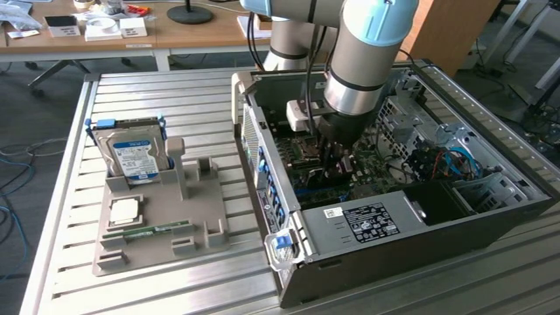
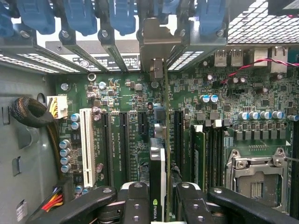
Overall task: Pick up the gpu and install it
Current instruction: 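Insert the gpu into the slot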
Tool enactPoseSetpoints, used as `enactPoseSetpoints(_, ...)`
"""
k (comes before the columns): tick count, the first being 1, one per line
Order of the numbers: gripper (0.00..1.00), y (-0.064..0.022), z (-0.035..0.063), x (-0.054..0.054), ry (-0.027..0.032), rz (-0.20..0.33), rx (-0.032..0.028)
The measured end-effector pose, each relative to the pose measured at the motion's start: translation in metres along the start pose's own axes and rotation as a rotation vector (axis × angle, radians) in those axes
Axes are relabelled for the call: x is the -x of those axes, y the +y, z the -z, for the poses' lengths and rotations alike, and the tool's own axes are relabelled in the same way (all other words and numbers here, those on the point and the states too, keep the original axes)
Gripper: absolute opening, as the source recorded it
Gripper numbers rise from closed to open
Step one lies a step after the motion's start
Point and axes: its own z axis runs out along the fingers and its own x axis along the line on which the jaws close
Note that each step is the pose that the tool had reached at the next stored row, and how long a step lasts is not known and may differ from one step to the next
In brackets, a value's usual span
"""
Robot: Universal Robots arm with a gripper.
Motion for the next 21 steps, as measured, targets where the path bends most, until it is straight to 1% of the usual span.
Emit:
enactPoseSetpoints(5, 0.27, 0.0, 0.0, 0.0, 0.0, 0.0, 0.0001)
enactPoseSetpoints(6, 0.27, 0.0003, -0.0001, 0.0, -0.0005, 0.0, 0.0013)
enactPoseSetpoints(7, 0.27, 0.0005, -0.0002, 0.0, -0.0006, -0.001, 0.0006)
enactPoseSetpoints(8, 0.33, 0.0004, -0.0002, 0.0, -0.0005, -0.001, -0.0002)
enactPoseSetpoints(9, 0.33, 0.0002, 0.0, 0.0, 0.0, 0.0, 0.0001)
enactPoseSetpoints(10, 0.4, 0.0, 0.0, 0.0, 0.0, 0.0, 0.0001)
enactPoseSetpoints(21, 0.4, 0.0, 0.002, 0.0008, -0.0002, 0.0, 0.0)
